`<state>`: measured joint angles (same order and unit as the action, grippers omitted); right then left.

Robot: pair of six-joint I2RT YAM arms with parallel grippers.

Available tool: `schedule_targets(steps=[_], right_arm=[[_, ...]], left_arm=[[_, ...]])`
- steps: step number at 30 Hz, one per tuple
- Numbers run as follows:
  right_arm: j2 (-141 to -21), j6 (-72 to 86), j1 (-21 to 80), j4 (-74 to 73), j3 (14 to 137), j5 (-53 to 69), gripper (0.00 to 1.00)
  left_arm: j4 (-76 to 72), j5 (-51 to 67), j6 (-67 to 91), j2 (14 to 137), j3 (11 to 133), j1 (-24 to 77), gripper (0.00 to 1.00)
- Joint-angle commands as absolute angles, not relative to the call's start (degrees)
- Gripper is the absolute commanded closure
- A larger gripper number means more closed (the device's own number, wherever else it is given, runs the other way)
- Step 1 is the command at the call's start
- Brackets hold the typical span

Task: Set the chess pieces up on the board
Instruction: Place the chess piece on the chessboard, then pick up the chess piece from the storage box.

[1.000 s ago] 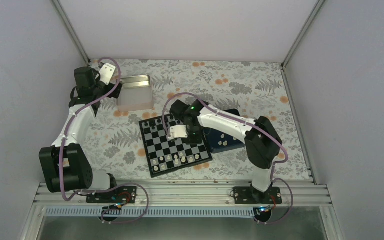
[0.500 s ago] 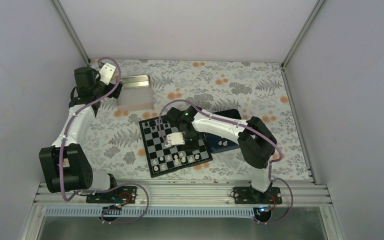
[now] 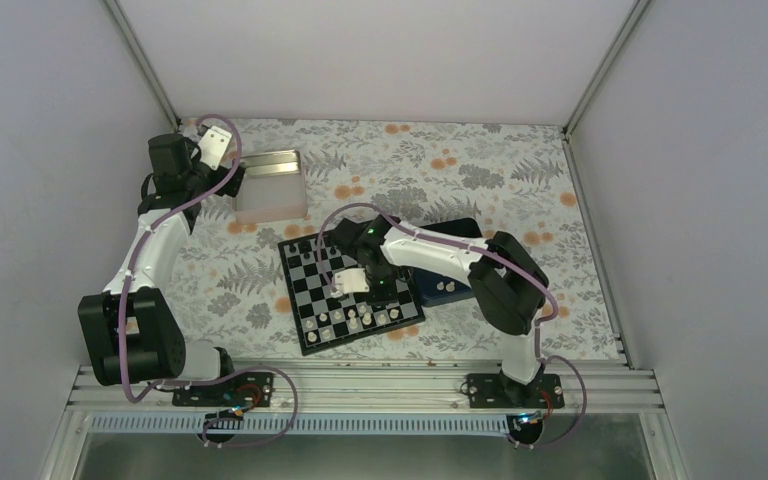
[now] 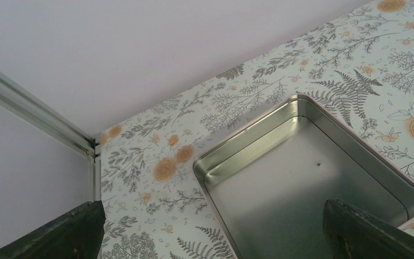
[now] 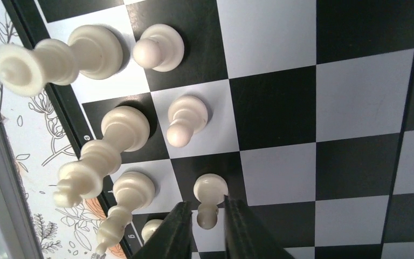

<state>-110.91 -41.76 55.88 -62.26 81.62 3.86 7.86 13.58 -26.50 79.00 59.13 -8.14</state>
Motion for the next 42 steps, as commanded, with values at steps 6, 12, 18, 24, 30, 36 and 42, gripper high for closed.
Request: schedule_targets(steps=[6, 12, 18, 24, 30, 36, 42], right_arm=[[-108.89, -40.62, 55.47, -60.81, 80.78, 2.56, 0.72], [-102.66, -39.82, 50.02, -62.89, 79.83, 1.47, 0.67], [-96.01, -41.00, 40.03, -63.35, 76.52, 0.80, 0.63], [-94.63, -43.06, 31.03, -60.73, 72.39, -0.14, 0.62], [-98.76, -43.21, 26.31, -57.77, 69.99, 0.13, 0.61], [-100.97, -43.49, 25.55, -56.15, 68.93, 0.89, 0.61], [-103.22, -43.62, 24.45, -54.99, 68.33, 0.55, 0.61]], left_arm=[[7.28, 14.26, -26.63, 78.31, 60.29, -8.41, 0.00], [7.29, 14.30, -26.71, 78.27, 60.26, -8.44, 0.00], [7.12, 14.19, -26.59, 78.29, 60.29, -8.44, 0.00], [7.03, 13.89, -26.43, 78.30, 60.26, -8.44, 0.00], [7.10, 13.58, -26.52, 78.32, 60.26, -8.44, 0.00], [7.05, 13.40, -26.59, 78.83, 60.30, -8.45, 0.00], [7.07, 13.45, -26.63, 79.09, 60.34, -8.44, 0.00]])
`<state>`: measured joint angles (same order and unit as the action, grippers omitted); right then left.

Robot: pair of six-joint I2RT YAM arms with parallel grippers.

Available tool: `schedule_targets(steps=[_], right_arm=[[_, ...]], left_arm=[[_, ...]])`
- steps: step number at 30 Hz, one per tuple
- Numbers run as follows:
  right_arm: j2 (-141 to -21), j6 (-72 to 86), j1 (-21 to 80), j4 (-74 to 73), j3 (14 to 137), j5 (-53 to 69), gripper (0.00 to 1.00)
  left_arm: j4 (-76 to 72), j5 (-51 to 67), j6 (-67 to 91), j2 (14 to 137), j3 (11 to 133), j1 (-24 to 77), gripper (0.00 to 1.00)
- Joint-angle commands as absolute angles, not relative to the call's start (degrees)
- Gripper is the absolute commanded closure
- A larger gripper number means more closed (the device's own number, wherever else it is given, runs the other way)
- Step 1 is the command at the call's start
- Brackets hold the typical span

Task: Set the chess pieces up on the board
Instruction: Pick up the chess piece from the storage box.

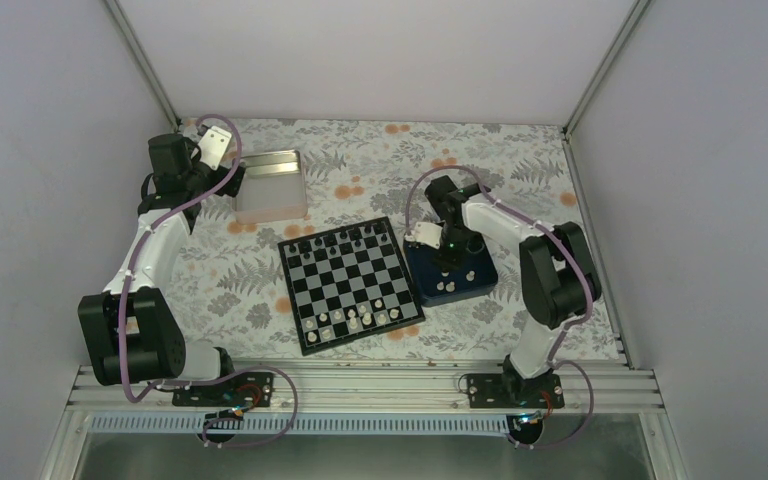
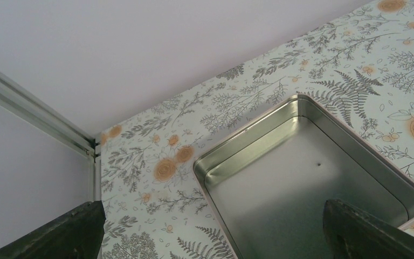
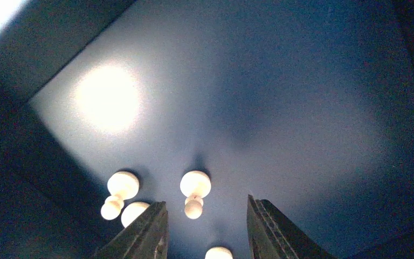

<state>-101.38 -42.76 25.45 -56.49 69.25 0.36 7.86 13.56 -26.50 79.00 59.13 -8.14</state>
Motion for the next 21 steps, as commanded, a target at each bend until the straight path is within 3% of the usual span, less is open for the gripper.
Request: schedule_targets(steps=[1, 11, 17, 21], right_arm=[[-103.41, -43.68, 24.37, -54.87, 68.23, 0.40, 0.61], [-104.32, -44.38, 23.51, -53.94, 67.45, 0.59, 0.61], [-105.11, -44.72, 23.29, -53.76, 67.50, 0.88, 0.68], [-104.69, -45.05, 23.29, -53.51, 67.49, 1.36, 0.80]], left_arm=[[7.04, 13.45, -26.67, 79.10, 60.30, -8.44, 0.00], [6.97, 13.45, -26.80, 79.63, 60.34, -8.44, 0.00], [7.12, 13.36, -26.81, 79.54, 60.39, -8.44, 0.00], [7.20, 13.53, -26.81, 79.37, 60.38, -8.44, 0.00]])
